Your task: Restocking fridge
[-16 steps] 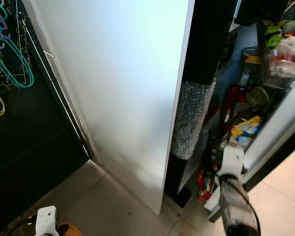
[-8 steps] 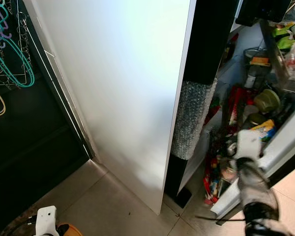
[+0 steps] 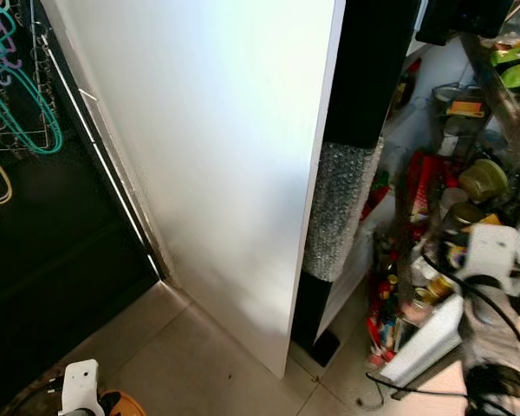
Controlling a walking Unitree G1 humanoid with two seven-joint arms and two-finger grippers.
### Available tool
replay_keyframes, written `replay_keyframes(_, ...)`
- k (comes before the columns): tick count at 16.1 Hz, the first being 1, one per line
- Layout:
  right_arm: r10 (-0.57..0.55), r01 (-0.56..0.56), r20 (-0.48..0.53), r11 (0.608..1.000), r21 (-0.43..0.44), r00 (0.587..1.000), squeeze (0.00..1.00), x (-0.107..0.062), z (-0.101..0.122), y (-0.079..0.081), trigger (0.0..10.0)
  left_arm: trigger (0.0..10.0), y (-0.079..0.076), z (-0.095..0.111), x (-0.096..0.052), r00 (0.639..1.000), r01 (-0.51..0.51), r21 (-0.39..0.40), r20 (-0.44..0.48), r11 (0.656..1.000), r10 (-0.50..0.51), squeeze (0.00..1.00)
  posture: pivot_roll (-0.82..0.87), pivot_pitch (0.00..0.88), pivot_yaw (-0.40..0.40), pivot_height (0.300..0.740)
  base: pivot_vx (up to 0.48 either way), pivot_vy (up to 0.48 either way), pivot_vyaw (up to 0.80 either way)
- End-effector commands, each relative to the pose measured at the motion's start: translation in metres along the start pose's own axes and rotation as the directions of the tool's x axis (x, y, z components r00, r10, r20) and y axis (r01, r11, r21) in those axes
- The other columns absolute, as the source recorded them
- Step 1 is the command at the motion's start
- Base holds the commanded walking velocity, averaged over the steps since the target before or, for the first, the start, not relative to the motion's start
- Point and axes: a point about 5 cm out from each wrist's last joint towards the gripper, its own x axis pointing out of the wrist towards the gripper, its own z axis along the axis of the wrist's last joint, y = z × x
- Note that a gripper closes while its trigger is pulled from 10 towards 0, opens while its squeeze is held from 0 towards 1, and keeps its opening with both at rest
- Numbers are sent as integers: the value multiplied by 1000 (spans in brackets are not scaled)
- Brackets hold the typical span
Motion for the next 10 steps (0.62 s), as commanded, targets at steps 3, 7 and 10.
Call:
replay_keyframes(3, -102, 102, 30, 995, 8, 994, 0, -3, 6, -31, 10000, 10000, 2, -1, 0, 1000, -12, 7, -11, 1000, 12, 0, -85, 0, 36, 740, 0, 0, 0)
replay_keyframes(7, -274, 274, -7, 961, -31, 962, 0, -22, -8, -86, 10000, 10000, 1, 1, 0, 1000, -11, 9, -10, 1000, 11, 0, -98, 0, 41, 740, 0, 0, 0)
replay_keyframes(10, -268, 267, -54, 963, -30, 962, 0, -28, -23, -84, 10000, 10000, 1, 1, 1, 1000, -8, 10, -11, 1000, 8, 0, -105, 0, 40, 740, 0, 0, 0)
